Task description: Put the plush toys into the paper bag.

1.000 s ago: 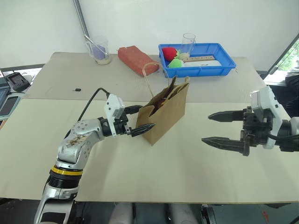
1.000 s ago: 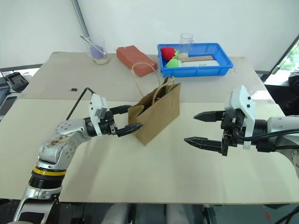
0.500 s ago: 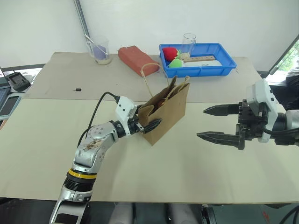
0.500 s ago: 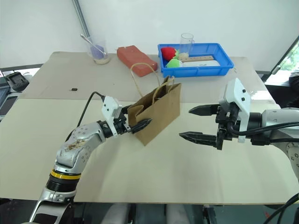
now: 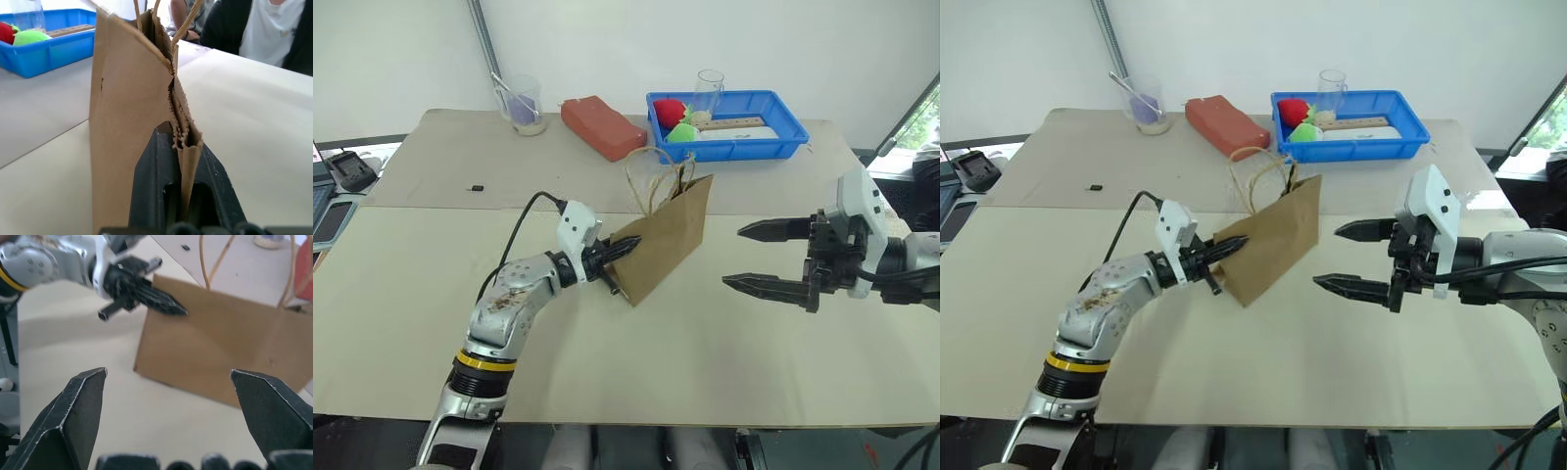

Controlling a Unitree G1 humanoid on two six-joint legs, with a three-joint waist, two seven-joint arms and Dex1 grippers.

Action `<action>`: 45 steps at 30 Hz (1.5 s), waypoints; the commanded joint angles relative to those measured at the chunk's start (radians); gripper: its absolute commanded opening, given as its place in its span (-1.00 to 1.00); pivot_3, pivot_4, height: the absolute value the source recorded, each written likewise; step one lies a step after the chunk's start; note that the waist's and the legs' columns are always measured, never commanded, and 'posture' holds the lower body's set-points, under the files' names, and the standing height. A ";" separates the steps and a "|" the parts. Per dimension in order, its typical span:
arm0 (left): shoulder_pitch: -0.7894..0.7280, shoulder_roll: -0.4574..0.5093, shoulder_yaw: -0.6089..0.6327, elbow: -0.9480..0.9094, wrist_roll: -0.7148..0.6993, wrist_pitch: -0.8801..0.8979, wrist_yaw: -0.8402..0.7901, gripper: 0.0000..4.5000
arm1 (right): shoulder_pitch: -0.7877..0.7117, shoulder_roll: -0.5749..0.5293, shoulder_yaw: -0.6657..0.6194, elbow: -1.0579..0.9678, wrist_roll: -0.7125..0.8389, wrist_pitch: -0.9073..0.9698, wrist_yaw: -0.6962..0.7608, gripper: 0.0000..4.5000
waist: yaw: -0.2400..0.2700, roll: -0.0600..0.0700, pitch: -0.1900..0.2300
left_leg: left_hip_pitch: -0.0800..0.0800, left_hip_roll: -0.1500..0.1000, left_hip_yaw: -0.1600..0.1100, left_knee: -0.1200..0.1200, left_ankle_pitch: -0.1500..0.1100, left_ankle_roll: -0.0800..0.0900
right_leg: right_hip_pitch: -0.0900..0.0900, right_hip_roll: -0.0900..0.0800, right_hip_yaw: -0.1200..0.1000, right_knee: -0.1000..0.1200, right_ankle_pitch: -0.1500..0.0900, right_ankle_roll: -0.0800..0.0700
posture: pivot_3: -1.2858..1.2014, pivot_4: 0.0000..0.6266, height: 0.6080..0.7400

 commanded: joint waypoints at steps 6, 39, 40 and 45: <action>-0.176 0.078 0.011 0.093 -0.124 0.008 -0.314 -0.98 | 0.238 -0.075 -0.247 -0.034 -0.095 -0.055 0.089 1.00 | 0.008 0.000 0.000 | 0.000 -0.001 0.000 0.000 0.000 0.000 | 0.001 -0.001 0.000 -0.002 0.000 0.001 | 0.03 -0.52 1.00; -0.068 0.405 0.134 0.009 -0.006 -0.059 -0.509 0.99 | 0.200 -0.157 -0.230 0.091 -0.124 -0.142 0.194 1.00 | -0.008 0.000 0.000 | 0.001 0.002 0.001 0.000 0.000 0.000 | 0.000 0.001 0.000 0.000 -0.001 0.001 | 0.03 -0.52 1.00; -0.054 0.436 0.154 -0.013 0.013 -0.041 -0.471 0.99 | 0.184 -0.178 -0.216 0.112 -0.128 -0.149 0.221 1.00 | -0.006 0.000 0.000 | 0.001 0.002 0.001 0.000 0.000 0.000 | 0.000 0.001 0.000 0.000 -0.001 0.001 | 0.03 -0.52 1.00; 0.067 0.545 0.258 -0.145 -0.021 0.033 -0.416 0.99 | 0.120 -0.259 -0.158 0.223 -0.166 -0.211 0.326 1.00 | -0.005 0.000 0.000 | 0.001 0.003 0.001 0.000 0.000 0.000 | 0.000 0.001 0.000 -0.001 -0.001 0.001 | 0.03 -0.52 1.00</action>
